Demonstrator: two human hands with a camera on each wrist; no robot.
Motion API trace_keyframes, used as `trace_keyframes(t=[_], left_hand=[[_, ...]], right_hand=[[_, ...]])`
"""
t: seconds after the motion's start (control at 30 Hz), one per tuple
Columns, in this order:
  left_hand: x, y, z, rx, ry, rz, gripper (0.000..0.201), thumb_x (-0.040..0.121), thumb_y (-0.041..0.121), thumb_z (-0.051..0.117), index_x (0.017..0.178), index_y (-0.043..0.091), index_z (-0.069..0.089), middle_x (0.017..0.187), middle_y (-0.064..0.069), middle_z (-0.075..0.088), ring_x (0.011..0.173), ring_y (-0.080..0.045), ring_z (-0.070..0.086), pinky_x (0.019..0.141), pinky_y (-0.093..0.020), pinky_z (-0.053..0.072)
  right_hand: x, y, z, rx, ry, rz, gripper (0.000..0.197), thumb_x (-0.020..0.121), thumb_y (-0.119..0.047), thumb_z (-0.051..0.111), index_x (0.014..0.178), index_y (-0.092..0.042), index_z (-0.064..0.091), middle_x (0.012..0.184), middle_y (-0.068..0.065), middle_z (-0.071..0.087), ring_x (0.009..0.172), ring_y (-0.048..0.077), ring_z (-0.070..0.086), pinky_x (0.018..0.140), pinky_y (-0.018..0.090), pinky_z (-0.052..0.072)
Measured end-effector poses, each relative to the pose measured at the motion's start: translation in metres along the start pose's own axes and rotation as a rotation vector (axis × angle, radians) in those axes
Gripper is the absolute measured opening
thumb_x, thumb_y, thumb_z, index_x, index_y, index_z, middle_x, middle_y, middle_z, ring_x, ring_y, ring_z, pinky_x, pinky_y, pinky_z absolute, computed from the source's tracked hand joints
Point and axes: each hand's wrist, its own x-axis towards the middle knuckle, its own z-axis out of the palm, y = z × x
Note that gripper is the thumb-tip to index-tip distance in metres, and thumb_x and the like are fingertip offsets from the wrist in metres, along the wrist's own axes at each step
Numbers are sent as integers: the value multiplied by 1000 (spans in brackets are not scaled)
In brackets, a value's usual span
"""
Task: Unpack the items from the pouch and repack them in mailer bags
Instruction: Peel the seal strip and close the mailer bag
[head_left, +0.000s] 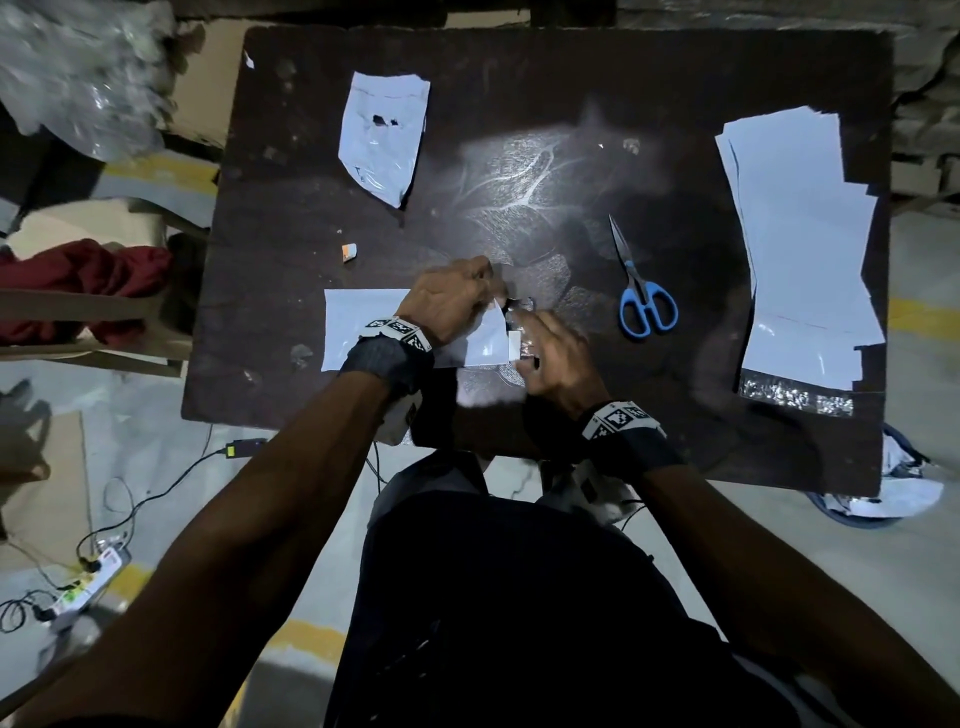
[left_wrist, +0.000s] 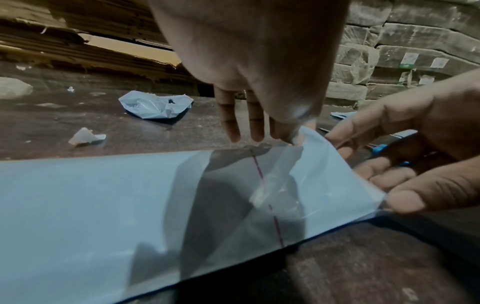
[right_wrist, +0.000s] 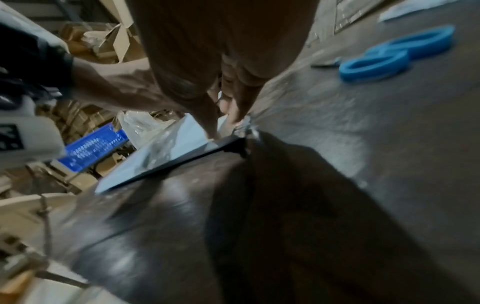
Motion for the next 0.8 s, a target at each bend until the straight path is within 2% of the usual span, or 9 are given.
trace_keyframes(t=[0.07,0.2,0.3,0.4,0.47,0.57,0.63,0.7,0.8], left_hand=[[0,2,0,-6,-2,-10,32,88,12,52,112,27,68,110,-6,60,89,-31,62,63,-38,48],[3,0,0,-60,6,-11,34,88,10,50,111,28,66,116,-4,61,95,-29,63,68,-38,53],[7,-6,3,-115,-43,-30,29,87,12,52,110,26,62,120,-4,58,102,-30,61,75,-41,54],[10,-14,5,-207,-98,-11,22,85,16,52,104,27,53,107,-6,58,97,-33,58,77,-44,51],[10,-20,6,-286,-135,38,14,89,24,46,96,33,39,89,-1,53,82,-32,54,74,-46,49],[10,-25,1,-399,-111,42,3,96,32,35,95,31,33,76,3,47,66,-27,45,68,-48,49],[9,-27,-4,-472,-24,21,12,99,35,31,98,23,34,77,2,43,67,-27,43,69,-50,47],[7,-27,-13,-543,77,6,20,101,35,28,102,16,36,80,4,40,70,-26,43,73,-49,46],[0,-25,-31,-616,205,-60,13,103,29,29,102,17,35,78,14,40,67,-15,43,72,-47,47]], right_hand=[[-2,-5,5,52,71,88,52,76,-17,70,125,-9,55,115,12,62,101,32,61,87,43,51],[-8,-18,16,140,120,185,47,83,-16,63,129,-12,53,104,5,71,97,25,62,87,23,40],[-10,-24,25,172,80,215,65,79,-18,61,141,-22,41,112,1,69,113,22,54,97,33,43],[-9,-18,26,285,149,341,72,81,-27,61,146,-31,31,119,3,65,114,22,54,99,42,45],[-7,-10,20,335,204,384,76,80,-34,67,146,-26,32,127,6,60,117,25,53,98,44,47],[-2,-6,11,368,248,479,100,68,-50,79,147,-14,28,145,12,43,132,26,43,109,43,39],[5,-11,7,640,266,582,105,63,-45,87,145,-15,28,139,8,48,123,19,53,102,37,47],[14,-20,4,906,267,613,90,63,-29,90,135,-11,37,118,7,59,105,17,62,88,32,52],[30,-40,-10,886,189,508,55,67,-30,87,107,-4,58,99,16,70,88,22,68,77,33,54]])
